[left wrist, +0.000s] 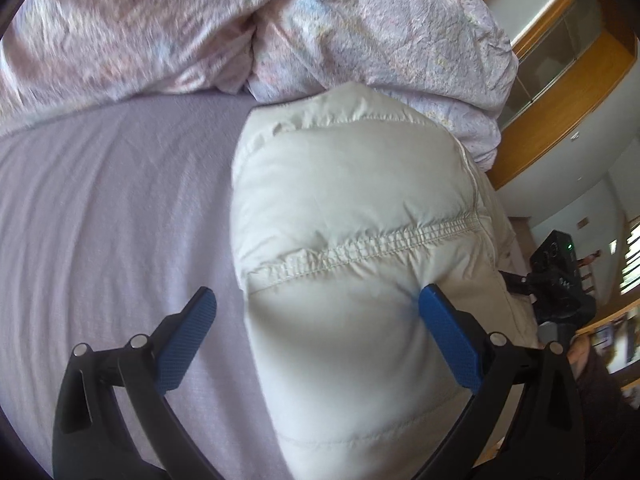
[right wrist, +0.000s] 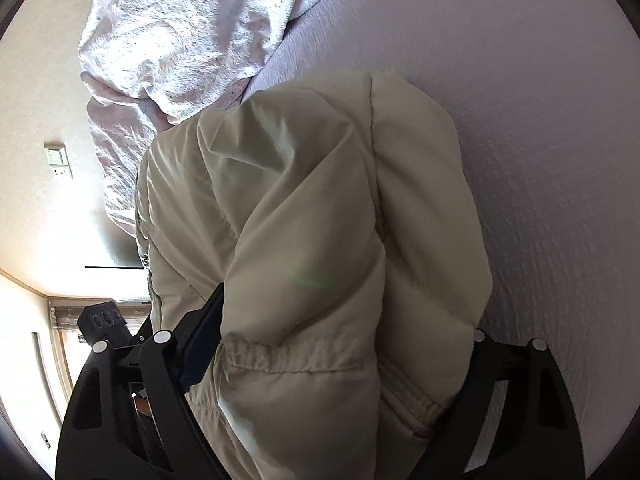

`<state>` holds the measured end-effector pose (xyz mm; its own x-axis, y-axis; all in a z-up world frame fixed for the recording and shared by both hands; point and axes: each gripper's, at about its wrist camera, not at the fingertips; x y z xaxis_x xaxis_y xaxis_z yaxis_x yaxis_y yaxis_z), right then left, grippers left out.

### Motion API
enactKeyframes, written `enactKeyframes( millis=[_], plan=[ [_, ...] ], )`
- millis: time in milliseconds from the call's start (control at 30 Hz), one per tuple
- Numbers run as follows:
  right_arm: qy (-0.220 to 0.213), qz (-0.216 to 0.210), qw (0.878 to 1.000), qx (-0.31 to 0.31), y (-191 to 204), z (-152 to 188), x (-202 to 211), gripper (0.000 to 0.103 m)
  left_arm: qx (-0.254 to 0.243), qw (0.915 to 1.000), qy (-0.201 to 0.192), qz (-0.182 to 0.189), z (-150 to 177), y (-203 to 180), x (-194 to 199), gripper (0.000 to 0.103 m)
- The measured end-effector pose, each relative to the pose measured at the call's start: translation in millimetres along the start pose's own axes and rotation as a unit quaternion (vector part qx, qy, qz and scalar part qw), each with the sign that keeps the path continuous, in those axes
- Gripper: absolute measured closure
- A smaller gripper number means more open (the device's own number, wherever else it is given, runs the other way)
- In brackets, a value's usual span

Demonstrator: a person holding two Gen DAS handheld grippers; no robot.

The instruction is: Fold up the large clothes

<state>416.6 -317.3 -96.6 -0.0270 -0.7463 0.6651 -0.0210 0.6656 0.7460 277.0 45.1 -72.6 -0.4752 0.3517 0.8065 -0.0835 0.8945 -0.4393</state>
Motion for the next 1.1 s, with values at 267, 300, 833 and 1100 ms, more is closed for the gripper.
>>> enactKeyframes(
  millis=[267, 300, 833, 1100],
  plan=[
    [-0.004, 0.003, 1.000, -0.008, -4.7, 3.3, 6.3, 0.016, 0.026, 0.9985, 0.020, 0.043, -3.3, 5.0, -18.6, 0.002],
    [-0.005, 0.003, 1.000, -0.010, -5.3, 3.9, 7.1, 0.016, 0.031, 0.9981, 0.023, 0.049, -3.8, 6.6, -20.3, 0.002],
    [-0.021, -0.042, 0.999, 0.008, 13.3, 1.3, 9.6, 0.044, 0.067, 0.9948, 0.013, 0.075, -21.8, 22.6, -3.1, 0.029],
    [-0.008, -0.066, 0.997, 0.043, 64.3, -12.1, -28.1, 0.051, 0.083, 0.9948, -0.029, 0.051, -55.2, 64.7, 33.2, 0.034]
  ],
)
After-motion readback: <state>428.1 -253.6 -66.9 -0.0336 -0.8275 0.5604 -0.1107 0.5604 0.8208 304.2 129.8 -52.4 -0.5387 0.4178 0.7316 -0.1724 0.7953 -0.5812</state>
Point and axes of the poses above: each gripper's, at about its wrist camera, not at the fingertips, and x roughly against the way its jaws point, y to its left, z to its underside, and after that the axes turned 1 degree about x, right-handed
